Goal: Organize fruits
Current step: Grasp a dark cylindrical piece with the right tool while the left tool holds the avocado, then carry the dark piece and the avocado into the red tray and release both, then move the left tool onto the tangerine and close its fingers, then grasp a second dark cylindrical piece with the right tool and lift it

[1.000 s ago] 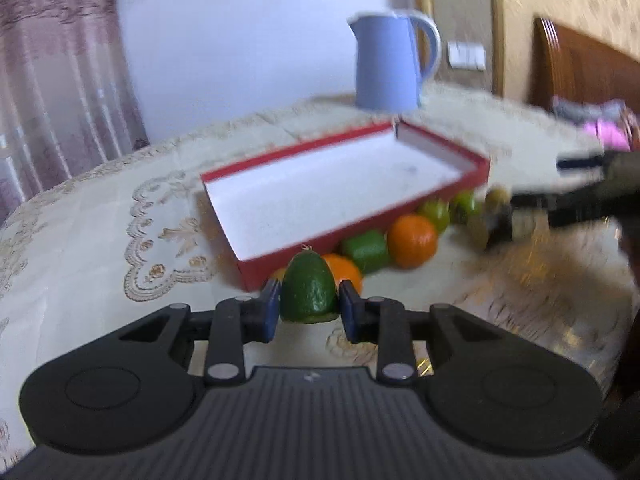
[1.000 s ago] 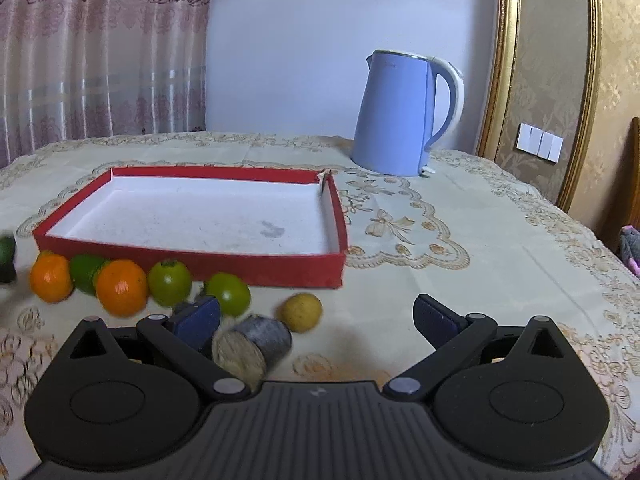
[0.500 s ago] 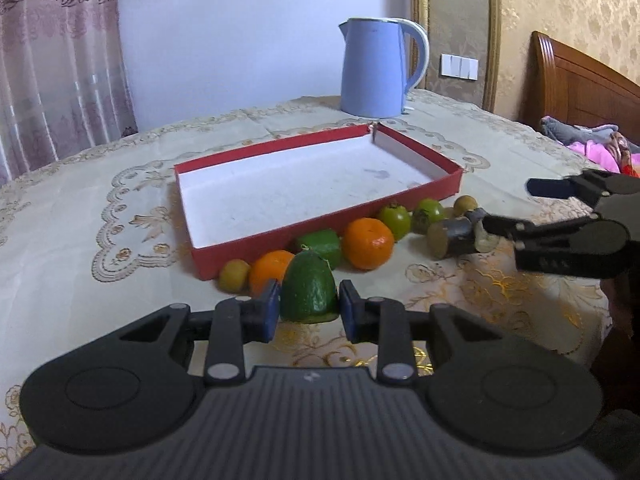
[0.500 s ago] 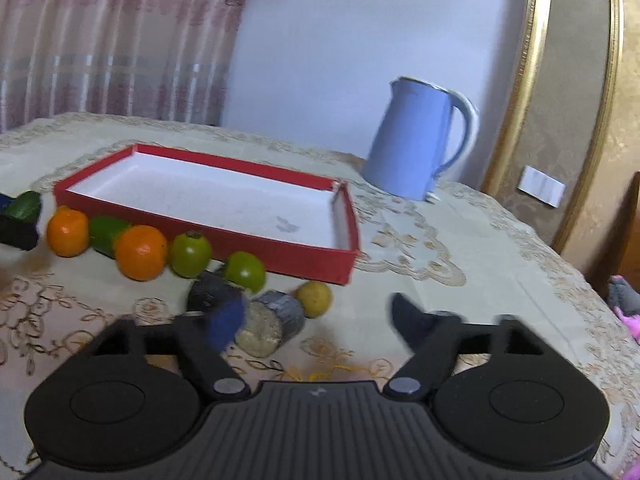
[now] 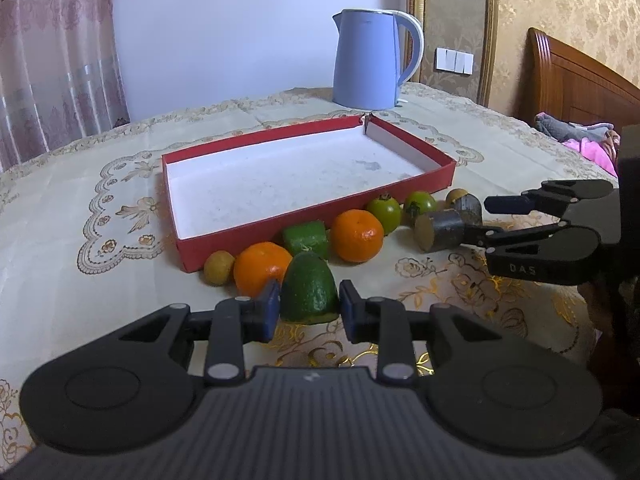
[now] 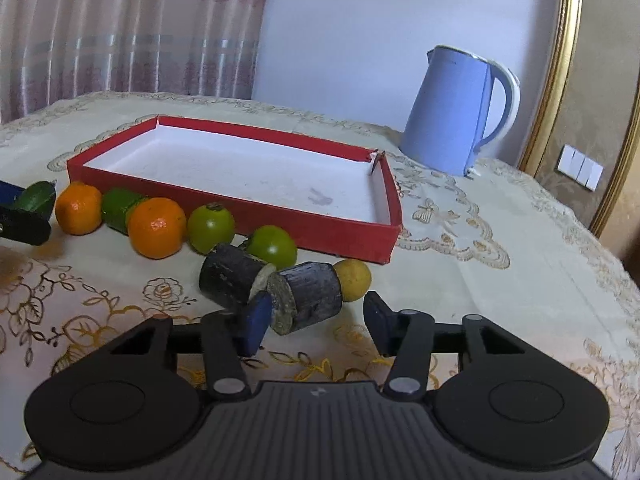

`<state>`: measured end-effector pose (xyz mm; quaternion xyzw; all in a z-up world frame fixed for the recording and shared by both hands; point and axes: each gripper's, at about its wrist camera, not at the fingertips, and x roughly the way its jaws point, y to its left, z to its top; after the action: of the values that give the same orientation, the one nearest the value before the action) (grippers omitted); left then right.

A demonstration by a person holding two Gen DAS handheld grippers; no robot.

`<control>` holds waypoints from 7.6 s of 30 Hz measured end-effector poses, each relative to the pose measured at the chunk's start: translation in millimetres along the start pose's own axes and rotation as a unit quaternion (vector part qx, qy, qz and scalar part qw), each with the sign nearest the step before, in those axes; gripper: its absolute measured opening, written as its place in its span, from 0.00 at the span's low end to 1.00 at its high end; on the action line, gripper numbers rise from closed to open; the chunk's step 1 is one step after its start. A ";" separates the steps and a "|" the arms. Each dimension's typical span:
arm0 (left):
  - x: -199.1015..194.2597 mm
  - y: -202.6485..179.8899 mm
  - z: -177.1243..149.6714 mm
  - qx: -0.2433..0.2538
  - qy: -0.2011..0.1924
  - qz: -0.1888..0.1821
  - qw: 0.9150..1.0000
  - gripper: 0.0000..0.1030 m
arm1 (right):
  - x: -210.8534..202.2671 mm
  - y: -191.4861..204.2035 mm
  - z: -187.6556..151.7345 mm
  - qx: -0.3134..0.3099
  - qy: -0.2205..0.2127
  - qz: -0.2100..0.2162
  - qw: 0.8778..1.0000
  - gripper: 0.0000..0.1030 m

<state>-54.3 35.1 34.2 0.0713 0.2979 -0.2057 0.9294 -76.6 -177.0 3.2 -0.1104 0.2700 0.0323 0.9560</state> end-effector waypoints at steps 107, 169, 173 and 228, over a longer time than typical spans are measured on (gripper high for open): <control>127.2 43.3 102.7 -0.074 0.027 0.111 0.991 0.65 | 24.3 -95.8 3.3 0.219 -0.104 0.026 0.970 0.85; 34.3 6.2 5.9 -0.094 0.010 0.122 0.988 0.39 | 17.7 -87.4 3.7 0.201 -0.097 0.006 0.975 0.97; 29.7 11.9 5.0 -0.102 0.008 0.125 0.987 0.39 | -2.6 -65.5 1.9 0.156 -0.101 0.022 0.982 0.97; 13.7 40.4 -6.9 -0.150 0.000 0.108 0.983 0.39 | -8.6 27.9 11.6 0.061 -0.035 -0.011 0.997 0.33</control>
<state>-30.7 68.7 21.0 -0.0373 0.3158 -0.0574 0.9463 -81.4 -147.2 11.9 -0.0532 0.2370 0.0091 0.9700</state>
